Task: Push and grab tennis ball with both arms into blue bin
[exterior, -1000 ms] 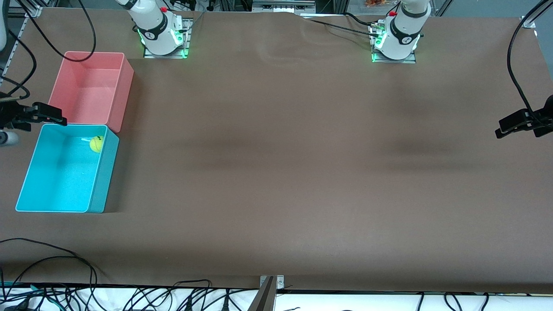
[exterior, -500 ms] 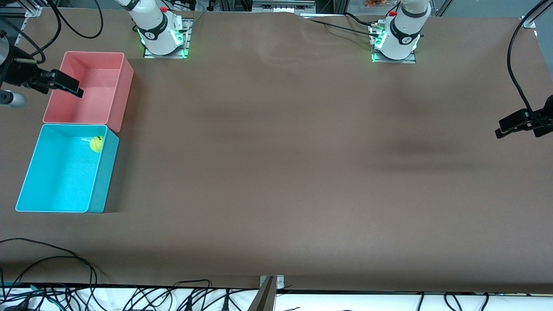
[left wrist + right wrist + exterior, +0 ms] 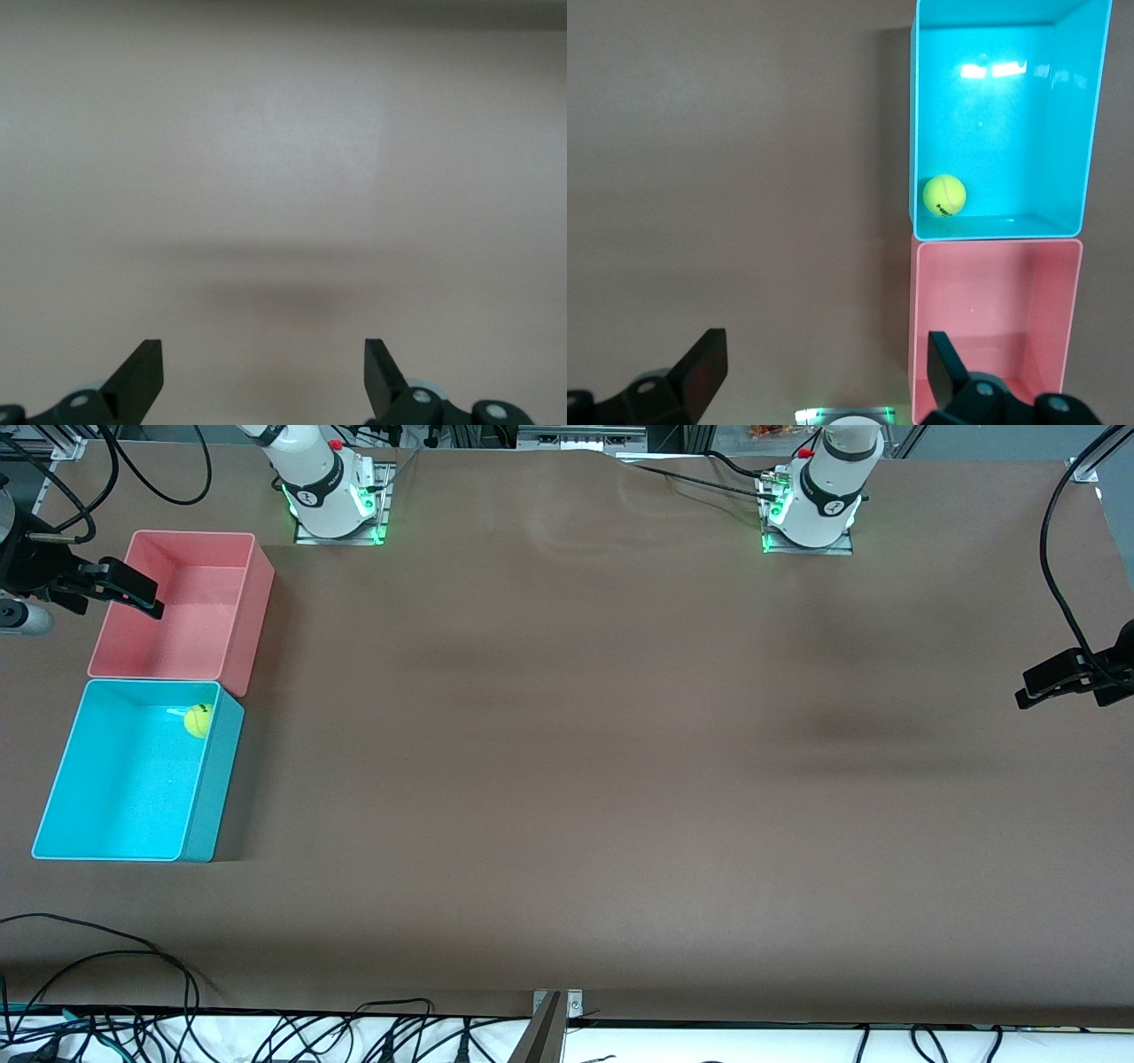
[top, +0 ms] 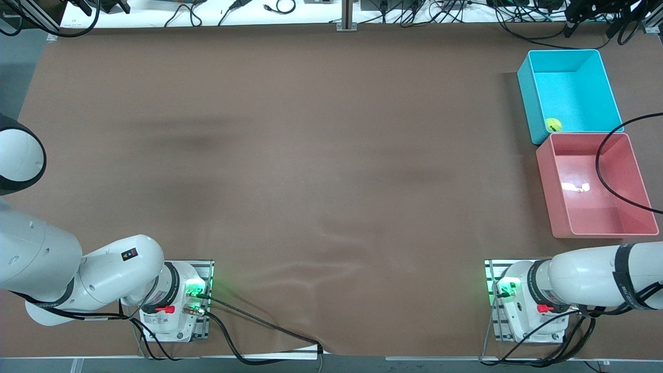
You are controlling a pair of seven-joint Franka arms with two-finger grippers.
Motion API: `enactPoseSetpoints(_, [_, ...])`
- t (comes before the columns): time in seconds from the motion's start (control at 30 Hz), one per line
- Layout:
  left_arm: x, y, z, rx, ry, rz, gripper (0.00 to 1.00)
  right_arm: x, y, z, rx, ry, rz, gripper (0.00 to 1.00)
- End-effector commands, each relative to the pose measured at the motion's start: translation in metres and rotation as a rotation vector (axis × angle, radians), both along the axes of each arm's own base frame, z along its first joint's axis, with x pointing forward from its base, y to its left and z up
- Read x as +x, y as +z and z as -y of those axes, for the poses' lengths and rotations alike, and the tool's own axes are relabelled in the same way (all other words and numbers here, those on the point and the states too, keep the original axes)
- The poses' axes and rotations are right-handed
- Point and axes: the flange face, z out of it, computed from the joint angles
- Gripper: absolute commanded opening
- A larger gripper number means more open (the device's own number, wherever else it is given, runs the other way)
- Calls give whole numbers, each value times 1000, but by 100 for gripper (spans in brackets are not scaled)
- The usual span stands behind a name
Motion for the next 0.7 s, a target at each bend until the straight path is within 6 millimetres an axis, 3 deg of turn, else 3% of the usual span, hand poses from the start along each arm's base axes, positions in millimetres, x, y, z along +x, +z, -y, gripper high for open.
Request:
enactPoseSetpoints(0.0, [-4, 8, 2, -16, 5, -3, 100, 8, 5, 2, -5, 31, -19, 100])
enactPoseSetpoints(0.67, [-4, 8, 3, -16, 4, -3, 100, 11, 1, 4, -1, 39, -19, 100])
